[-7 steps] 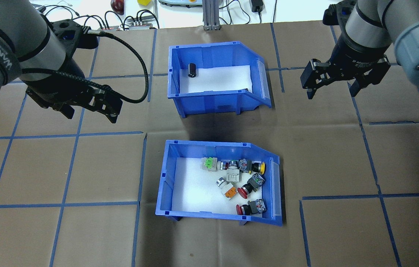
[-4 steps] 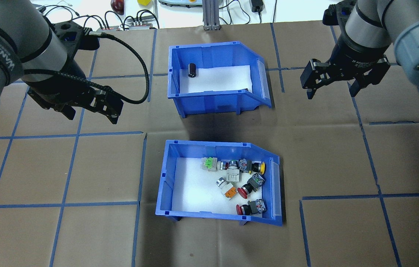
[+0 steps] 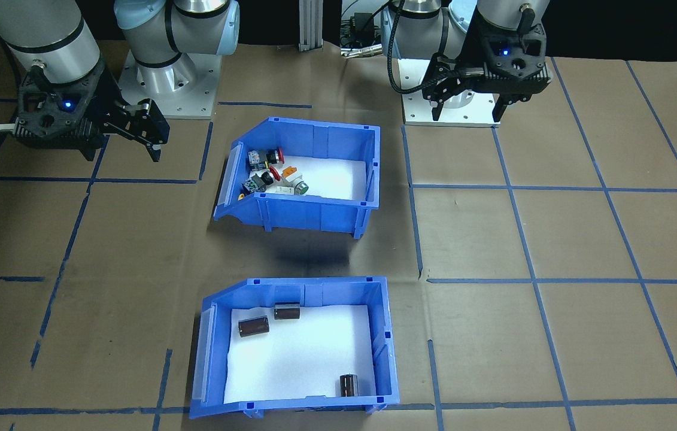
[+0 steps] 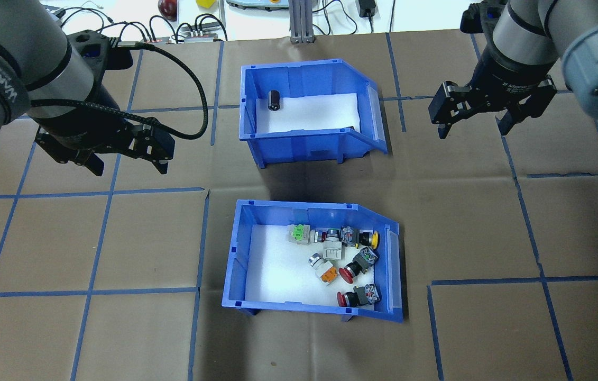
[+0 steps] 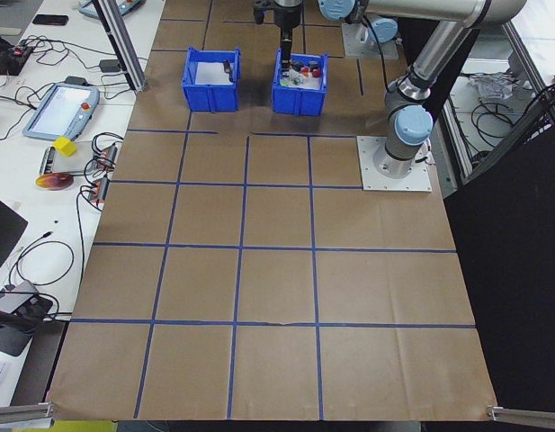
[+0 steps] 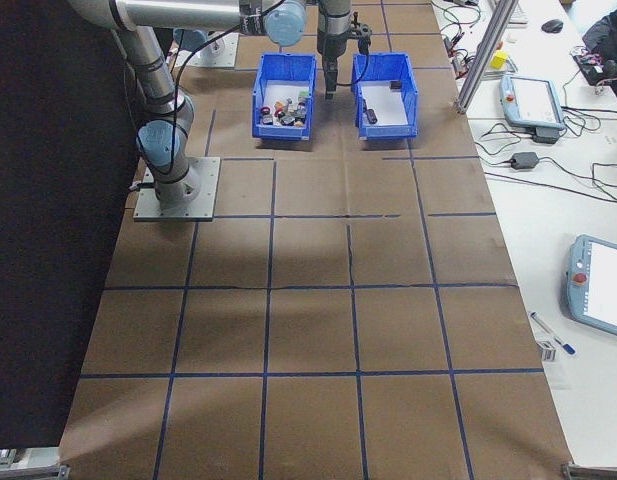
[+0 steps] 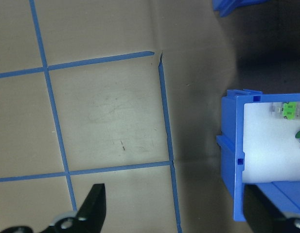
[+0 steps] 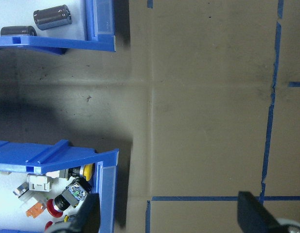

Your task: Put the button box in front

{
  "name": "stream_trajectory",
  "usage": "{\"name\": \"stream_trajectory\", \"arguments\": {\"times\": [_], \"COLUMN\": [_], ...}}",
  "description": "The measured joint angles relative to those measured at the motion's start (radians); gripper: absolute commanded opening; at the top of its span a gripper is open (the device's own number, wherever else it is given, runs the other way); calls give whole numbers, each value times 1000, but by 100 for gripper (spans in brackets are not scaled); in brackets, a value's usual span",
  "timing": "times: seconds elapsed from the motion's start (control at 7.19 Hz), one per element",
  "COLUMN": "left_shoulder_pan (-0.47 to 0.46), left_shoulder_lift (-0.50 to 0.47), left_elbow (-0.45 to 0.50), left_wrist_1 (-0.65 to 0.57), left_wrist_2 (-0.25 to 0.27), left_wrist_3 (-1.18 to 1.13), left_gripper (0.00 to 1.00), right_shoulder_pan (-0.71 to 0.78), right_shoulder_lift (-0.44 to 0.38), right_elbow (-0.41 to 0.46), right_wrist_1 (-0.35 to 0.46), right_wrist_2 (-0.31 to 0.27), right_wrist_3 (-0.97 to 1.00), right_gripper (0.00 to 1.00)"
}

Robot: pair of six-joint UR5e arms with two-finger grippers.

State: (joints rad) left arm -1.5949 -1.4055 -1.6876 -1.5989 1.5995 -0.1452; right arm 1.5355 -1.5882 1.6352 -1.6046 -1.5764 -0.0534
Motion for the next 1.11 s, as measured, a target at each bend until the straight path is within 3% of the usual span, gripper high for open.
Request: {"name": "stream_trajectory", "arguments": {"times": [0.28, 0.56, 1.11], "left_shoulder_pan": [0, -3, -64], "left_shoulder_lift": [1, 27, 180], "left_elbow": [-25, -119, -376], "left_wrist_1": [38, 69, 124], "left_wrist_2": [-5, -2, -23], "left_wrist_3": [-197, -449, -1080], "left_gripper": [99, 99, 99], "right_shoulder_pan": [2, 15, 132], "right_shoulder_lift": [31, 116, 285], "right_elbow": [-25, -121, -304], "right_wrist_1": [-3, 5, -1], "right_wrist_2": [5, 13, -3], "right_wrist_3": [-20, -73, -459], "right_gripper": [100, 100, 100]}}
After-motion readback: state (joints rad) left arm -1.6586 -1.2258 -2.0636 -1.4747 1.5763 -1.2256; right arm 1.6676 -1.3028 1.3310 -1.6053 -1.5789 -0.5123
